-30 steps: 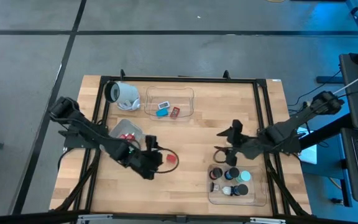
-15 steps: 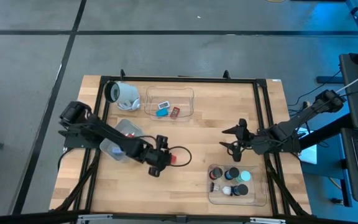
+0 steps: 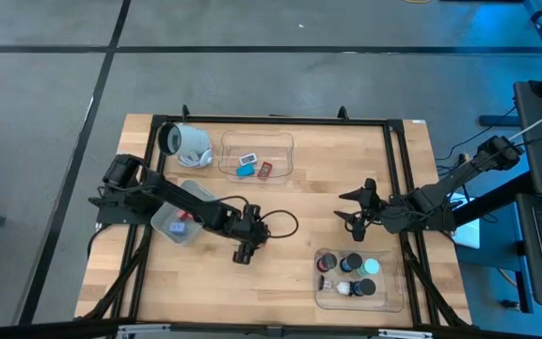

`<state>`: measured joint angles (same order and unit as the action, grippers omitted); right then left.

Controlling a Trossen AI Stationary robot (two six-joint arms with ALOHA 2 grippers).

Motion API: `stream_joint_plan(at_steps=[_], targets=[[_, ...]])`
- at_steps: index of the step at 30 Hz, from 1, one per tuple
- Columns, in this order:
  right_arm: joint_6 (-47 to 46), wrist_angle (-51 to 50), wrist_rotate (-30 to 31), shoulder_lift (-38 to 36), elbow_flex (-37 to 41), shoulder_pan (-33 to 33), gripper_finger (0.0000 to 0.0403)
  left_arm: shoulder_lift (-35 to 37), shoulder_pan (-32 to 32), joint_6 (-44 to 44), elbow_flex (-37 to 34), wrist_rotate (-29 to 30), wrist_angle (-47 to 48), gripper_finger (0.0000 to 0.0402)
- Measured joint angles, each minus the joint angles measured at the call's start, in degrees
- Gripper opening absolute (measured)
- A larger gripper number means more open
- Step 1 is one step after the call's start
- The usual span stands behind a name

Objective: Pick & Place Office items
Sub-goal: Put the orange charger adapter into the gray bin

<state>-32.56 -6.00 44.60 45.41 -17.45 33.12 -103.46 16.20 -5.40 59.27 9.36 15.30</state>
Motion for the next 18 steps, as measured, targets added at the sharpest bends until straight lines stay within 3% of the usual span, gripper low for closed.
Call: stream_joint_plan(at_steps=[5,12,18], targets=[[-3.18,0.00,-0.46,0.00,0.00,0.00,0.0263,0.20,-0.01,-1.51,0.00,-0.16,-0.01,0.0230],[-7.97,-0.48,-0.48,0.00,0.00,0.00,0.0263,0.45,0.21,-6.47,0.04,-3.69,0.08,0.0118],[-8.15,-0.51,-0.50,0.00,0.00,0.00,0.0263,4.84,0.27,-12.74,0.04,-1.96,6.75,0.0115]])
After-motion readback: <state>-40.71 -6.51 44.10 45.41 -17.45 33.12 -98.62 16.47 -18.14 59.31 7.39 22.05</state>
